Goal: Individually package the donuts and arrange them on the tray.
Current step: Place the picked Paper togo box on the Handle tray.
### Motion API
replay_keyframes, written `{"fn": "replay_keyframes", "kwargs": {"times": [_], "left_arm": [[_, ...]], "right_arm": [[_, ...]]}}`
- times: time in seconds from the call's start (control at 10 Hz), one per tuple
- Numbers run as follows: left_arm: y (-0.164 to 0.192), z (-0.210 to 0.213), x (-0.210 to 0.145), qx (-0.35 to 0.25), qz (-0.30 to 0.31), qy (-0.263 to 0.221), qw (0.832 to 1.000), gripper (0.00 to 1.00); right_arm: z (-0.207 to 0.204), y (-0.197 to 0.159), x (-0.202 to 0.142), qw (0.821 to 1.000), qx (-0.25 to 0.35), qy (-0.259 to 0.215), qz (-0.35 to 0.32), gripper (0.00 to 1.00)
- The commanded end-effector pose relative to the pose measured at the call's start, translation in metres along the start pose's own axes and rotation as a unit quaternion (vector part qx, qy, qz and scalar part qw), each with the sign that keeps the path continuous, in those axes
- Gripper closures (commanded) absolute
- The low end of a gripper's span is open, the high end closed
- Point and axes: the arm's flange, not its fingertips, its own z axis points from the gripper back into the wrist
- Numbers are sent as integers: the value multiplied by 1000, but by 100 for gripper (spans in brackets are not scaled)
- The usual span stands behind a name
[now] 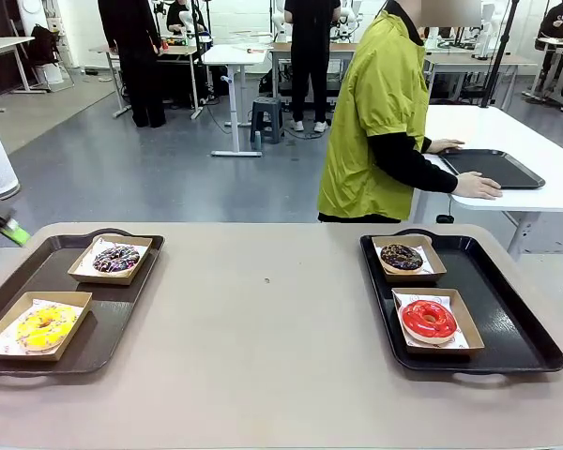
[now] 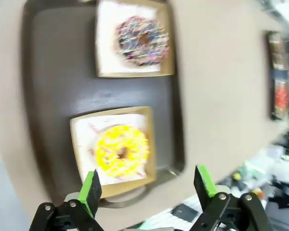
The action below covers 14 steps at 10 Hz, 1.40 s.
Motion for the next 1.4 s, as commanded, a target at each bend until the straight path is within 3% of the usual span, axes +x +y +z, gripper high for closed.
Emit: {"fn": "replay_keyframes", "kwargs": {"times": [0.0, 0.2, 0.5, 0.9, 1.3], "left_arm": [[34, 34, -1, -132, 18, -4, 991, 0], [74, 57, -6, -241, 46, -24, 969, 0], [129, 65, -20, -313, 76, -25, 946, 0], [175, 55, -50, -352, 70, -29, 933, 0], [170, 51, -54, -347, 82, -27, 934, 0]], "right_arm": [[1, 1, -2, 1000, 3, 4, -5, 0], [1, 1, -2, 1000, 3, 4, -5, 0], [1, 1, -2, 1000, 3, 4, -5, 0], [1, 1, -2, 1000, 3, 4, -5, 0], [1, 1, -2, 1000, 3, 4, -5, 0]]}}
